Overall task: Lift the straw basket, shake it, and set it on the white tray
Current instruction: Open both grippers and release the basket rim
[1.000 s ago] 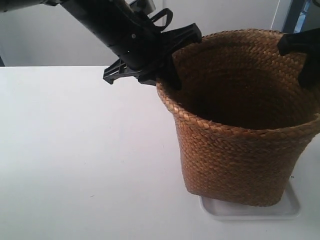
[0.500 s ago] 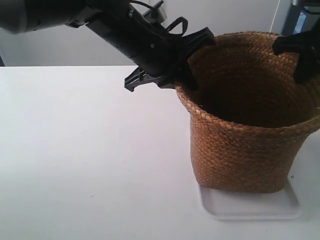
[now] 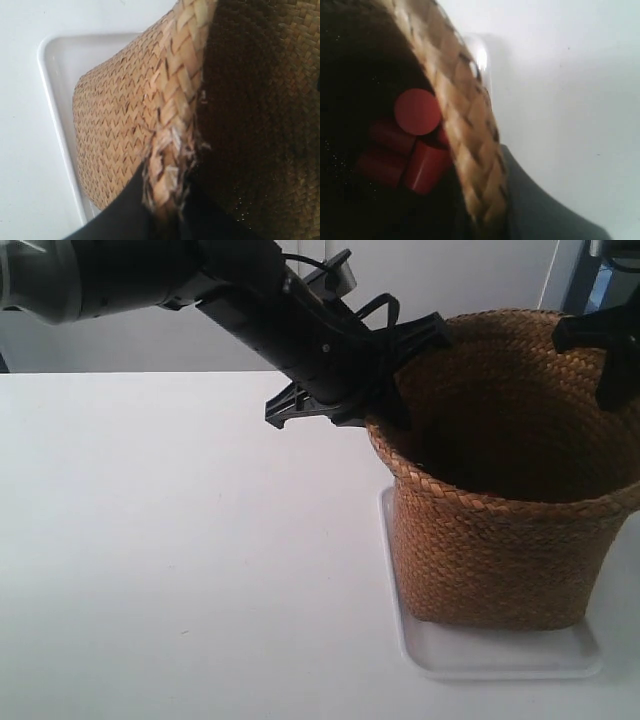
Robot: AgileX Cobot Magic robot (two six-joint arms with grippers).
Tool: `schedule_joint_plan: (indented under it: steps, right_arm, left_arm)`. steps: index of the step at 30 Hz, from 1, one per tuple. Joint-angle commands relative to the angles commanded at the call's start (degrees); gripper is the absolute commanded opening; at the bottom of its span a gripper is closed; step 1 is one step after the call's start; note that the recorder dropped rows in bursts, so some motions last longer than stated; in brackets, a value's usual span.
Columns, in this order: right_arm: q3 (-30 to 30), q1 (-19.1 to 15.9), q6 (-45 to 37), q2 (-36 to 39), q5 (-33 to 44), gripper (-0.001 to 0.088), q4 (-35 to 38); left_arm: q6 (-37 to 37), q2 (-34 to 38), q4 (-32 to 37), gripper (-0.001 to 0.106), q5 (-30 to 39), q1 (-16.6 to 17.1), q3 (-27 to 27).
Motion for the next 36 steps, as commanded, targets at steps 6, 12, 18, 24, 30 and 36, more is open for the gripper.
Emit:
schedule_joint_plan:
  steps: [6, 12, 18, 24, 30, 36]
  right_arm:
    - [0.00, 0.00, 0.00, 0.25, -0.25, 0.0046, 0.15]
    - [0.00, 0.00, 0.11, 0.25, -0.25, 0.0320, 0.15]
    - [0.00, 0.00, 0.11, 0.05, -0.40, 0.0547, 0.15]
    - [0.00, 0.00, 0.11, -0.09, 0.10, 0.0565, 0.92]
    - [0.00, 0.00, 0.11, -2.62, -0.34, 0.0565, 2.76]
    - [-0.03, 0.00, 0.11, -7.18, -0.23, 0.0565, 2.65]
  left_arm:
    - [0.21, 0.00, 1.94, 0.000, -0.16, 0.00, 0.00]
    - [0.21, 0.00, 2.13, 0.000, -0.16, 0.00, 0.00]
    - [0.24, 0.00, 2.25, 0.021, -0.16, 0.00, 0.00]
    - [0.24, 0.00, 2.25, 0.066, 0.09, 0.00, 0.00]
    - [2.80, -0.66, 2.50, 0.082, 0.09, 0.00, 0.00]
    - [5.06, -4.10, 3.74, 0.082, 0.96, 1.61, 0.00]
